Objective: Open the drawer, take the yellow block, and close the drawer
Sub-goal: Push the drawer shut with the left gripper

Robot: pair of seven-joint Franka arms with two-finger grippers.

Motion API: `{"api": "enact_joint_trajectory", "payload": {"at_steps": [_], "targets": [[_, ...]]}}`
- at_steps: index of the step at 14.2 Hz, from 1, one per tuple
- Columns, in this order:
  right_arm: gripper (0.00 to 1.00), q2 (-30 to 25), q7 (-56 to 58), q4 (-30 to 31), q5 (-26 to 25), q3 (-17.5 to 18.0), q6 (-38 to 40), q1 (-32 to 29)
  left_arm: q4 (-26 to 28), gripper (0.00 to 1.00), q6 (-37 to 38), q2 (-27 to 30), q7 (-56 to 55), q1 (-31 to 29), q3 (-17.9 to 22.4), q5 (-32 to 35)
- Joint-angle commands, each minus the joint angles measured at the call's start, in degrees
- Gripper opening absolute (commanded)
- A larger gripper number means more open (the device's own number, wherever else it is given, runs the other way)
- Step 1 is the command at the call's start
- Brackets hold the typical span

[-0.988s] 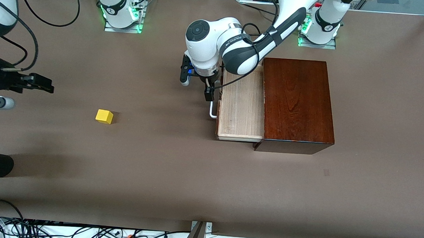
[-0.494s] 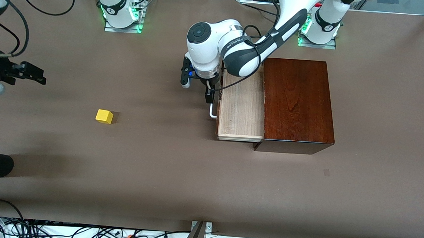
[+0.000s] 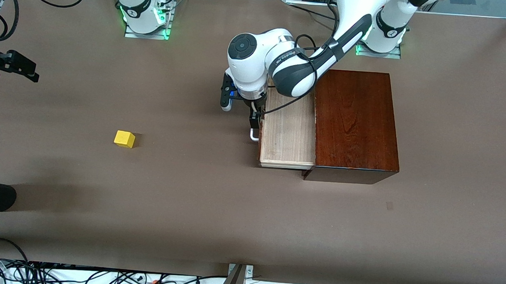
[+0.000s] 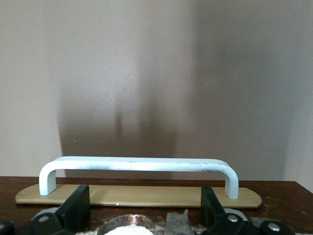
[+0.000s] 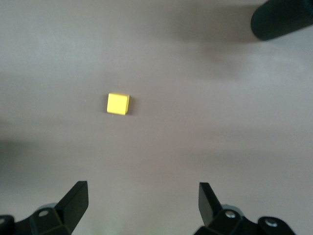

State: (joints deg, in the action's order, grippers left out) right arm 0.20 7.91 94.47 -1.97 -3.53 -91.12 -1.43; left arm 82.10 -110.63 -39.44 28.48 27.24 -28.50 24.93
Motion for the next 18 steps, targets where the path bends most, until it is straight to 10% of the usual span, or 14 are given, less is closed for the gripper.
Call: {"api": "enact_joint_trajectory", "payload": {"at_steps": [1, 18], "targets": [[1.0, -0.1, 0.1, -0.3, -0.5, 1.1, 1.7, -1.1, -0.8, 1.0, 5.0, 0.0, 0.4, -0.3, -0.3, 2.1], [1.0, 0.5, 0.1, -0.6, 2.2, 1.2, 1.1, -0.9, 9.2, 1.0, 14.2, 7.1, -5.5, -3.0, 0.0, 4.6]]}}
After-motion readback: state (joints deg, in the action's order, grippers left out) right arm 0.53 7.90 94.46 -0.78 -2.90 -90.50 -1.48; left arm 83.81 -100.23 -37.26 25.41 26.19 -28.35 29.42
